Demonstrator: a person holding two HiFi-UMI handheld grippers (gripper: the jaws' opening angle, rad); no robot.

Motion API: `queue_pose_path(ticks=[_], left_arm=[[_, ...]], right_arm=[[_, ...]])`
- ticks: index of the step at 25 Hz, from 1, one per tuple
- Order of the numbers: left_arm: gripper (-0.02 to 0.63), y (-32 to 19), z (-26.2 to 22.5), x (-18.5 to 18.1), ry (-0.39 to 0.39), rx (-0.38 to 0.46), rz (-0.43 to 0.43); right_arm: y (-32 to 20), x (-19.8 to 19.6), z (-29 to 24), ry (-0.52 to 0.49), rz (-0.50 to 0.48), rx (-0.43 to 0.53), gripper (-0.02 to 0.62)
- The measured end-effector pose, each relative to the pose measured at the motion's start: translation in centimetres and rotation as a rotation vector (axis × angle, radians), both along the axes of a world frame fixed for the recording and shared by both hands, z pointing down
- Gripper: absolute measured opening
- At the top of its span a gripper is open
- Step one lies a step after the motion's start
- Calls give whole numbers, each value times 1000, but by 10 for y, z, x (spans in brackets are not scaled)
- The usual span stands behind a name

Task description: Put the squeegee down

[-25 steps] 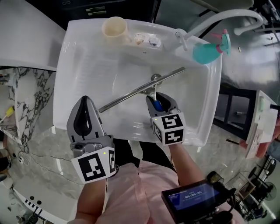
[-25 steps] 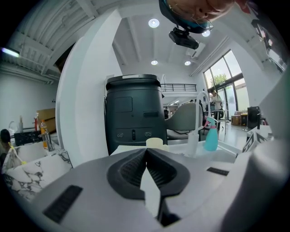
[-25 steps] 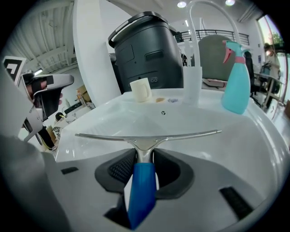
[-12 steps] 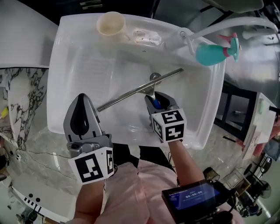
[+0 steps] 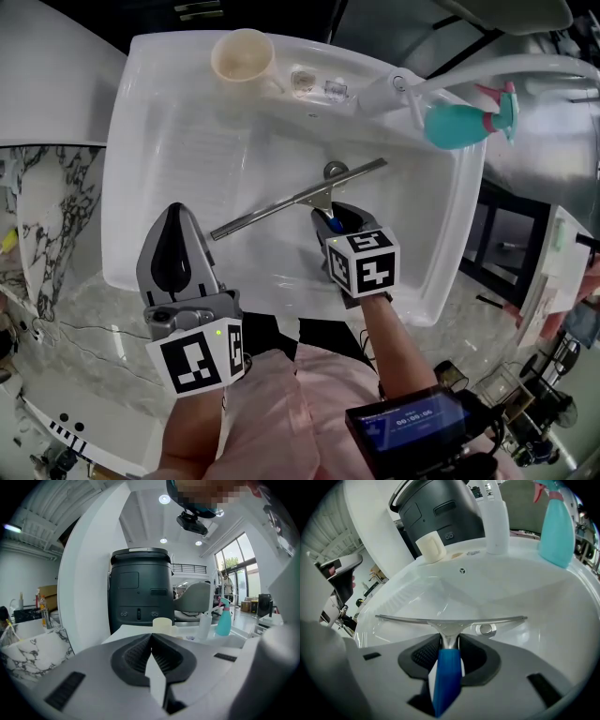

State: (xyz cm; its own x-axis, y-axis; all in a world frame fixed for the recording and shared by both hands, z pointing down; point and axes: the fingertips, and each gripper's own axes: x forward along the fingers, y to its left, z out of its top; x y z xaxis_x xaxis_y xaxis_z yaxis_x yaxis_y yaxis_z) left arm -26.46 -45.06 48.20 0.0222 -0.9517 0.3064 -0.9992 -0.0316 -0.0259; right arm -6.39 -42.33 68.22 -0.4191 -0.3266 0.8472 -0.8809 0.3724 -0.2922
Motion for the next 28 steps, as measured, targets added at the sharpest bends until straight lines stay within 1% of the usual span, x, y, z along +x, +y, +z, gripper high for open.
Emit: queue_pose_path(ticks=[7, 13, 18, 22, 25, 28], left_arm=[[9, 1, -2, 2, 10, -4, 6], [9, 1, -6, -1, 11, 7, 6], [9, 4, -16, 4, 6, 30, 10], [9, 11, -32, 9, -4, 52, 14], [9, 17, -53, 14, -18, 96, 21], [9, 24, -79, 22, -33, 136, 33]], right_arm=[[2, 1, 6, 1, 5, -41, 132], [0, 0, 4, 15, 2, -16, 197], [-1, 1, -6, 1, 3, 13, 204], [-4, 2, -28, -19, 8, 69, 204], [-10, 1, -57, -41, 7, 147, 204], [-14, 0, -99, -73, 10, 240, 201]])
